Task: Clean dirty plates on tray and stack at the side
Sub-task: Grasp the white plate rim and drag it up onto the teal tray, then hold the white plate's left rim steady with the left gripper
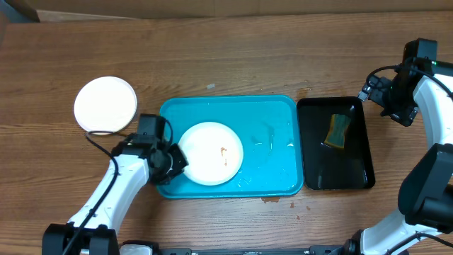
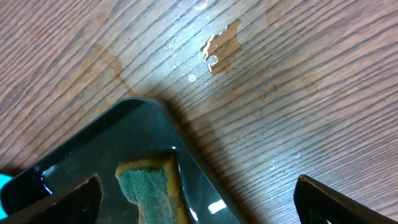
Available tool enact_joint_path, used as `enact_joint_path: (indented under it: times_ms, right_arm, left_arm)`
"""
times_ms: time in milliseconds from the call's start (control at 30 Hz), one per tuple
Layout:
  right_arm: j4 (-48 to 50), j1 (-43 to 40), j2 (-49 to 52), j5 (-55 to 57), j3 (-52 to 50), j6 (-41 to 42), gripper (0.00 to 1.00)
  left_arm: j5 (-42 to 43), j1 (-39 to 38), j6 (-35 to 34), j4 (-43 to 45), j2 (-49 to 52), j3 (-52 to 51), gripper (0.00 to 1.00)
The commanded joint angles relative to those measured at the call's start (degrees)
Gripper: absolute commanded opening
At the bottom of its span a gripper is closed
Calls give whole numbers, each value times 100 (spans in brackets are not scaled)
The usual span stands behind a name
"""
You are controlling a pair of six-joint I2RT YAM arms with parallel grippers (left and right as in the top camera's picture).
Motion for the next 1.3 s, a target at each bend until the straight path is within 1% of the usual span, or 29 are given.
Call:
enact_joint_path:
  times_ms: [0, 200, 400, 633, 867, 1000, 1067, 1267]
  right_arm:
    - [22, 9, -133, -26, 98, 17, 100]
    - [22, 9, -133, -26, 98, 20, 100]
    - [22, 9, -133, -26, 98, 17, 100]
    - [22, 9, -133, -26, 98, 17, 100]
    - [22, 9, -133, -26, 98, 17, 100]
    - [22, 9, -133, -26, 98, 17, 100]
    - [22, 9, -133, -26, 98, 17, 100]
    - [22, 9, -133, -26, 98, 20, 100]
  left_arm:
    - [160, -354, -13, 376, -59, -24, 4]
    - [127, -831, -87, 1145, -59, -24, 4]
    - [-35, -1080, -299, 1622, -48, -24, 4]
    - [-345, -1425, -673, 1727, 87, -24, 4]
    - [-404, -1711, -684, 2076, 339, -24, 5]
    - [-402, -1709, -684, 2094, 372, -24, 17]
    - [-402, -1709, -664, 2087, 372, -4, 20]
    - [-570, -1707, -361, 1537, 372, 479, 23]
